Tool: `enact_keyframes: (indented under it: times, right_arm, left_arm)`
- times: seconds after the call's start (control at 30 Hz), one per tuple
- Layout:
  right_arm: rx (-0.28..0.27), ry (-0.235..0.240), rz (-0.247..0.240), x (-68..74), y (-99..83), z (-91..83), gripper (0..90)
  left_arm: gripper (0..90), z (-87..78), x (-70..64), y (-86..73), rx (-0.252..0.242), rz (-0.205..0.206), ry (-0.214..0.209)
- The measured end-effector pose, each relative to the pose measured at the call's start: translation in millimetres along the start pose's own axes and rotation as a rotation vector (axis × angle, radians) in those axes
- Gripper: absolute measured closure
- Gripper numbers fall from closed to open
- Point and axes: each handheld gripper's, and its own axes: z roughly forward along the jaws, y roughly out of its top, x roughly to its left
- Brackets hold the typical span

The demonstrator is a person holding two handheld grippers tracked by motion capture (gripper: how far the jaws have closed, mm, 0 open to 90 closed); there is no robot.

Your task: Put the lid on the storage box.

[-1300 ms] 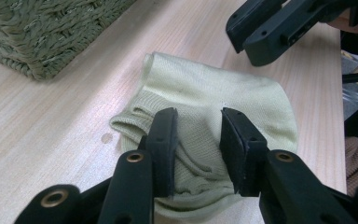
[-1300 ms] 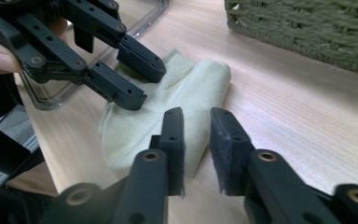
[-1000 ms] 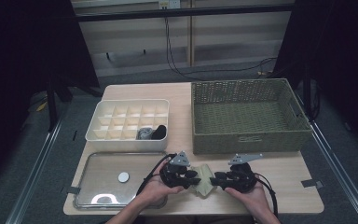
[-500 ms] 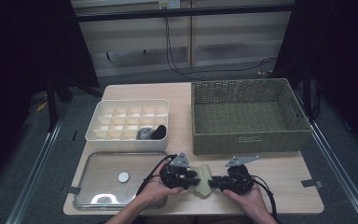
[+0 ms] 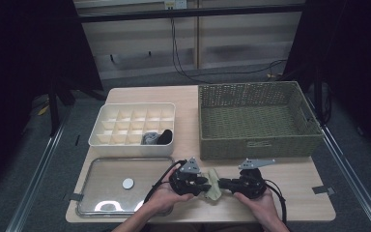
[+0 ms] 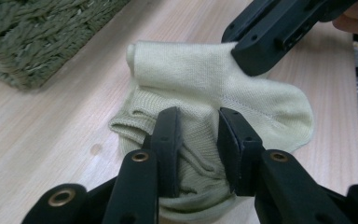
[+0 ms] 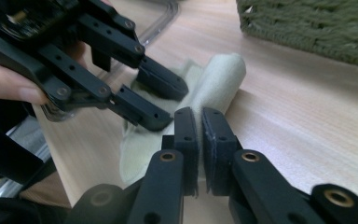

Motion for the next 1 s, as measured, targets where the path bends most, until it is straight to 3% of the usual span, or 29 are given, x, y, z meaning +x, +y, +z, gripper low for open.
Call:
enact_keyframes:
  times: [0.53, 0.77, 1.0]
  right_arm:
    - [-0.050, 0.048, 0.015, 7.3, 2.7, -5.8, 86.7]
    - [-0.057, 0.038, 0.015, 4.4, 0.0, -14.2, 86.6]
    - [-0.059, 0.022, 0.011, 0.6, -2.9, -22.6, 86.7]
  left_arm:
    - [69.0, 9.3, -5.3, 5.8, -0.006, -0.019, -0.019]
    - [69.2, 15.5, -9.0, 10.2, -0.018, -0.032, -0.045]
    - [64.6, 12.9, -12.1, 13.5, -0.008, -0.014, -0.028]
